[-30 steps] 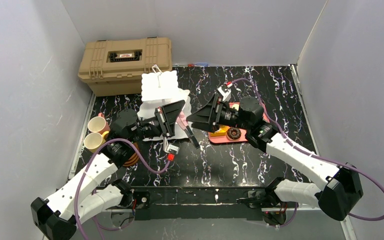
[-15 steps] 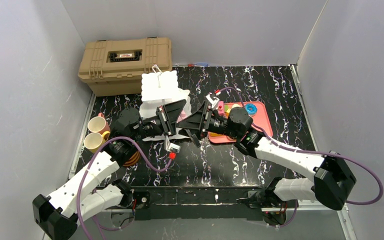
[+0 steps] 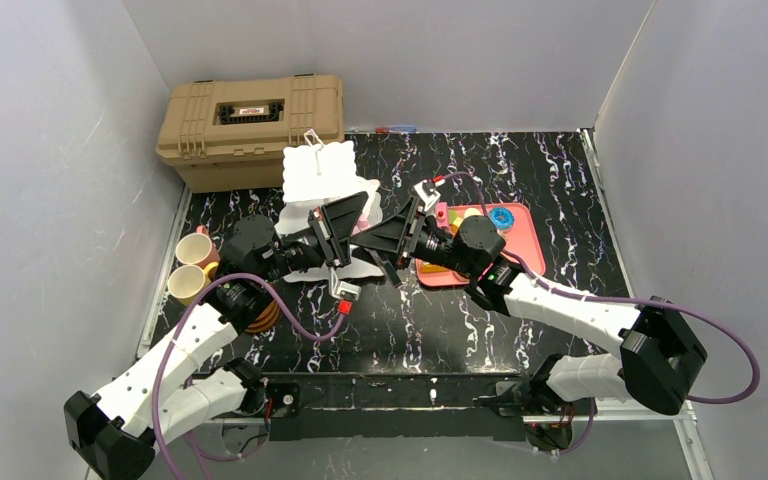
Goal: Serve the afternoon tea
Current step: Adjust the clamp.
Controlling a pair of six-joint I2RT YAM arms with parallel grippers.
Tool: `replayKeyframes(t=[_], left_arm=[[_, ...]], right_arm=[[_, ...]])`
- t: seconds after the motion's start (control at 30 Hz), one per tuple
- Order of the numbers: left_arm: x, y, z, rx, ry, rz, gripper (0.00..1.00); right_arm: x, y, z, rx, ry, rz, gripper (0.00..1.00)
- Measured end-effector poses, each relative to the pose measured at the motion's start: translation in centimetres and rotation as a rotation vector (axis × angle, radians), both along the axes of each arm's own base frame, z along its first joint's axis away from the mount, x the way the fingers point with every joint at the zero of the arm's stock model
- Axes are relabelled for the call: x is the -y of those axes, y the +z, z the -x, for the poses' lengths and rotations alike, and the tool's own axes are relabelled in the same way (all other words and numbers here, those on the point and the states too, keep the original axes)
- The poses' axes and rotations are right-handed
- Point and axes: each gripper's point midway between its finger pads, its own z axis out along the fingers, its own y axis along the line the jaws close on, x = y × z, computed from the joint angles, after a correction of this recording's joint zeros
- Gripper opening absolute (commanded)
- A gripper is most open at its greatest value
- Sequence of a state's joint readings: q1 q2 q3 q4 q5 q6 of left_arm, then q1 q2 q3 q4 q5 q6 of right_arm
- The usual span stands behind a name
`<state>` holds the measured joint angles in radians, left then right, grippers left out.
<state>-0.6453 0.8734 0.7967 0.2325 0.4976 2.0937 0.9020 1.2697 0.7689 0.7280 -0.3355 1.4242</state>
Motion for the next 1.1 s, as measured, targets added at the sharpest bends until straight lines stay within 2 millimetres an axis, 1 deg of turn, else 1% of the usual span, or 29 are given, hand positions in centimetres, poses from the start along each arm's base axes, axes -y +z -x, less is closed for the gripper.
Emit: replayKeyframes(t=[0.13, 0.3, 0.37, 0.43, 0.53, 0.67, 0.8, 0.9, 1.0, 1.1], left_arm=[[-0.1, 0.2, 0.2, 0.006, -0.004, 0.004, 0.0], [0.0, 0.2, 0.4, 0.007, -0.014, 0.004, 0.0], [0.0, 0.2, 0.5, 0.008, -0.017, 0.004, 0.02], [0.0, 0.2, 0.6, 0.009, -0.019, 0.005, 0.06], [0.0, 0.0, 0.5, 0.006, -0.018, 0.004, 0.14], [0.0, -0.3, 0.4, 0.001, -0.014, 0.0, 0.27], [-0.1, -0.4, 0.4, -0.001, -0.008, -0.003, 0.49], [0.0, -0.5, 0.4, -0.004, -0.01, -0.005, 0.57], [-0.1, -0.7, 0.3, -0.012, -0.002, -0.009, 0.61], [-0.4, -1.2, 0.3, -0.029, 0.011, -0.023, 0.71]], right_arm=[[0.0, 0.3, -0.1, 0.002, -0.009, -0.01, 0.83], [0.0, 0.6, -0.2, 0.005, -0.016, -0.022, 0.75], [0.0, 0.6, -0.2, 0.003, -0.015, -0.026, 0.71], [0.0, 0.7, -0.2, 0.003, -0.015, -0.027, 0.68], [0.0, 0.8, -0.2, 0.005, -0.015, -0.03, 0.64], [0.0, 0.8, -0.2, 0.005, -0.015, -0.032, 0.64], [0.1, 1.1, -0.2, 0.013, -0.017, -0.044, 0.64], [0.1, 1.1, -0.3, 0.01, -0.021, -0.045, 0.64], [0.1, 1.1, -0.4, 0.005, -0.023, -0.045, 0.63], [0.5, 1.0, -0.9, -0.003, -0.037, -0.04, 0.62]])
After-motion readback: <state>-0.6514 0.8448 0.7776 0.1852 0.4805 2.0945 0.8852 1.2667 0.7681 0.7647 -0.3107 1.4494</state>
